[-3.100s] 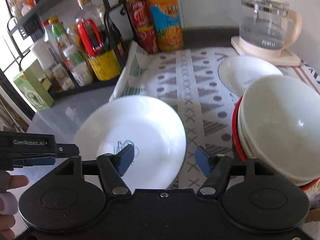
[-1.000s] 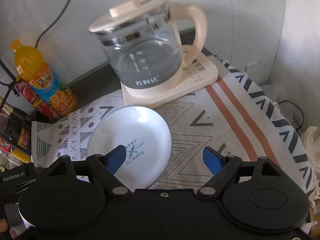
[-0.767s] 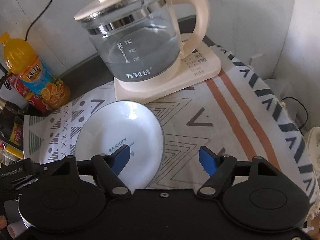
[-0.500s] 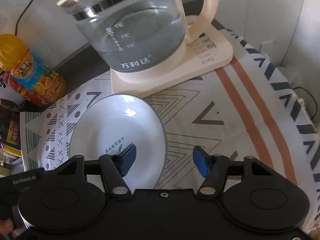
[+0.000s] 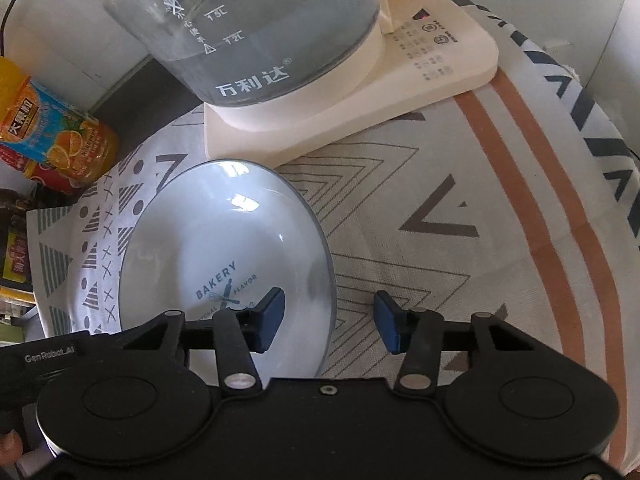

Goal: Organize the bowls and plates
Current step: 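Close both grippers on the rim of the 'BAKERY' plate, then carry the 'BAKERY' plate with both grippers over the plate stack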

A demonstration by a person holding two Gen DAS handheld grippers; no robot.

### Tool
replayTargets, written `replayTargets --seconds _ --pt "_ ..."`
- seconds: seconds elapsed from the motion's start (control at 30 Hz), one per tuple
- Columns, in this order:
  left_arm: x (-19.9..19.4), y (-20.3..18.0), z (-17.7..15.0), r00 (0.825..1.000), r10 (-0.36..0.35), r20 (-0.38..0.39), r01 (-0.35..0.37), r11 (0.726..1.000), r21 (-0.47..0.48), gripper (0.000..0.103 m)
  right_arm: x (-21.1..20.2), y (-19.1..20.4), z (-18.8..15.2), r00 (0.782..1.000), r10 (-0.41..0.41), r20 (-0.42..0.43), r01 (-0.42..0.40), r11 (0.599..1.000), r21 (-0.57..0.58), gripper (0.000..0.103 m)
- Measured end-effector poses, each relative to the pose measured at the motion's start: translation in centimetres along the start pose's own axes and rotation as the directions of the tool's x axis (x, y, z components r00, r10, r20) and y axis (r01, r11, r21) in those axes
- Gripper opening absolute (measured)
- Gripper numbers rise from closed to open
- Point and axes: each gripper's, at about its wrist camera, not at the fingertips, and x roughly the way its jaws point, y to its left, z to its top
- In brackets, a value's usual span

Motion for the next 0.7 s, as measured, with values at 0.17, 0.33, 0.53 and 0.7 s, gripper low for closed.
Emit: replayTargets --seconds 0.17,0.33,0.53,0.7 --pt "0.4 -0.4 0.3 1.000 0.004 -0.013 -0.004 1.000 0.008 0.016 0.1 0.0 0.4 1.000 0.016 -0.003 -0.016 1.000 -0.007 0.043" --pt "0.7 -0.7 0.3 1.000 0.005 -0.013 -0.005 1.000 0.011 0.016 0.3 -0.1 0.4 0.998 0.053 -0.015 -0.053 0.998 0.022 0.022" --pt "0.0 -1.1 0.3 0.999 0.032 0.015 -0.032 0.999 0.033 0.015 -1.0 0.1 0.1 0.995 0.096 0.019 -0.096 0.995 0.033 0.017" --pt "-1.3 -0.6 0.4 0.999 0.023 0.045 -0.024 1.000 0.013 0.015 -2.9 1.9 0.4 0.989 0.127 0.073 -0.125 0.992 -0.033 0.016"
